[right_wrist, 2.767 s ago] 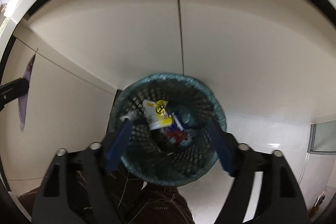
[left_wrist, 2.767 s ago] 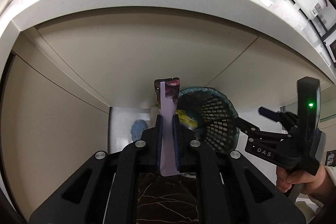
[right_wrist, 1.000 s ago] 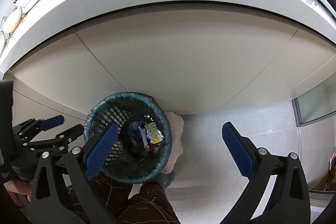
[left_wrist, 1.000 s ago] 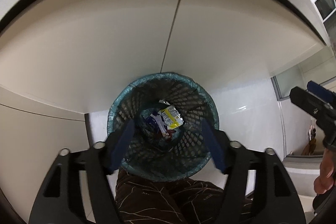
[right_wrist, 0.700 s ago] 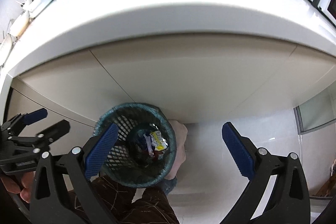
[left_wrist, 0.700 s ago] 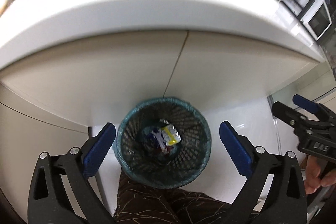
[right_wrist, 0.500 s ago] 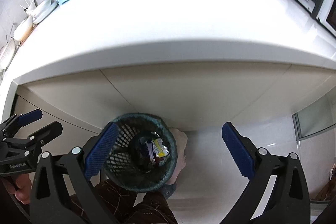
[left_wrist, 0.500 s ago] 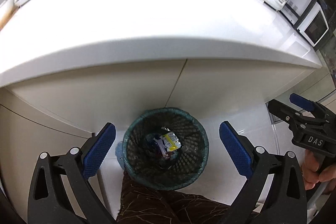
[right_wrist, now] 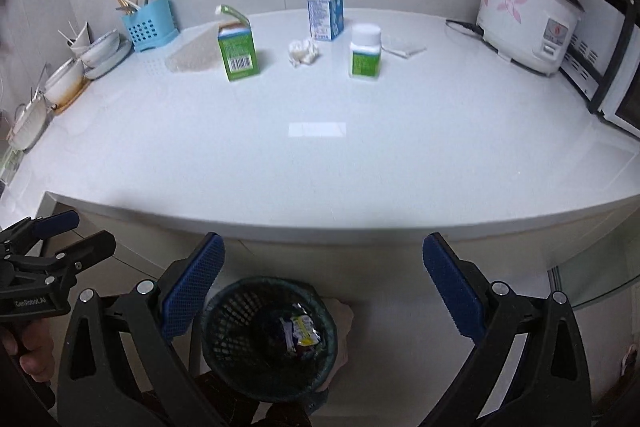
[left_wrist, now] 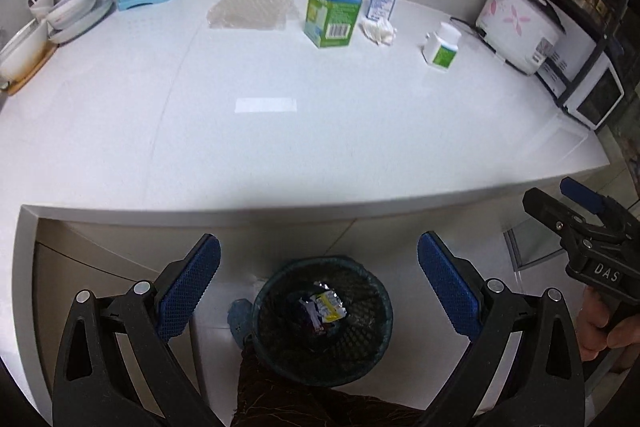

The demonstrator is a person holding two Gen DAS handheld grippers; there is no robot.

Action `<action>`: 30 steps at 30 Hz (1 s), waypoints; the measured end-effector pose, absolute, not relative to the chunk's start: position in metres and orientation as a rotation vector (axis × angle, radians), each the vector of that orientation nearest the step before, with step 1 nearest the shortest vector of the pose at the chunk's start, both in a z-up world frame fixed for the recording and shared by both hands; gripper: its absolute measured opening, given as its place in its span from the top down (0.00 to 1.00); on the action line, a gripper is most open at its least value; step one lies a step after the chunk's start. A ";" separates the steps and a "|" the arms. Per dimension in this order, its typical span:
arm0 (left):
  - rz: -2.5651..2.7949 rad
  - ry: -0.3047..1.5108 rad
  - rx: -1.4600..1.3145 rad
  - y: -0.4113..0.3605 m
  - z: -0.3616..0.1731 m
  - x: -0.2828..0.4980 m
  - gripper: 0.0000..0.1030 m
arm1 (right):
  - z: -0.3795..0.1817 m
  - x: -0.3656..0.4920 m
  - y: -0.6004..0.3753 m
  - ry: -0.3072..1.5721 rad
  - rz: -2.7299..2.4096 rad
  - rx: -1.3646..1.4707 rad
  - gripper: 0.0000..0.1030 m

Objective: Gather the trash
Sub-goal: 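Raise both open tools back up over the counter, then grasp the green-and-white carton with the left tool while the right tool grasps the white plastic container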

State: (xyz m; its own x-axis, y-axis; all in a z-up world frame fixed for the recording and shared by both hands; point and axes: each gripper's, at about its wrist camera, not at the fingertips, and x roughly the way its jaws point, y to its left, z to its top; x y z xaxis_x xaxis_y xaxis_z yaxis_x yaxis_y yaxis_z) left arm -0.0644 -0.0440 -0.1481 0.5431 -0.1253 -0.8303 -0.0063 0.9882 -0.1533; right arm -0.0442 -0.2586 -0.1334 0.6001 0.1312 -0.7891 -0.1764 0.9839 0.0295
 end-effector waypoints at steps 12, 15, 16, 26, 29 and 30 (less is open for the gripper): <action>-0.041 0.924 -0.140 -0.031 -0.099 -0.028 0.06 | -0.093 -0.004 -0.258 0.847 0.161 -0.007 0.07; -0.038 0.911 -0.142 -0.028 -0.091 -0.015 0.06 | -0.084 0.009 -0.259 0.839 0.152 0.001 0.07; -0.037 0.908 -0.141 -0.027 -0.089 -0.011 0.06 | -0.082 0.013 -0.258 0.835 0.151 0.000 0.07; -0.042 0.889 -0.134 -0.022 -0.072 0.039 0.06 | -0.063 0.057 -0.255 0.808 0.122 0.006 0.07; -0.050 0.887 -0.130 -0.020 -0.069 0.056 0.06 | -0.060 0.070 -0.253 0.794 0.111 0.010 0.07; -0.051 0.889 -0.127 -0.020 -0.069 0.063 0.06 | -0.059 0.075 -0.252 0.793 0.106 0.009 0.07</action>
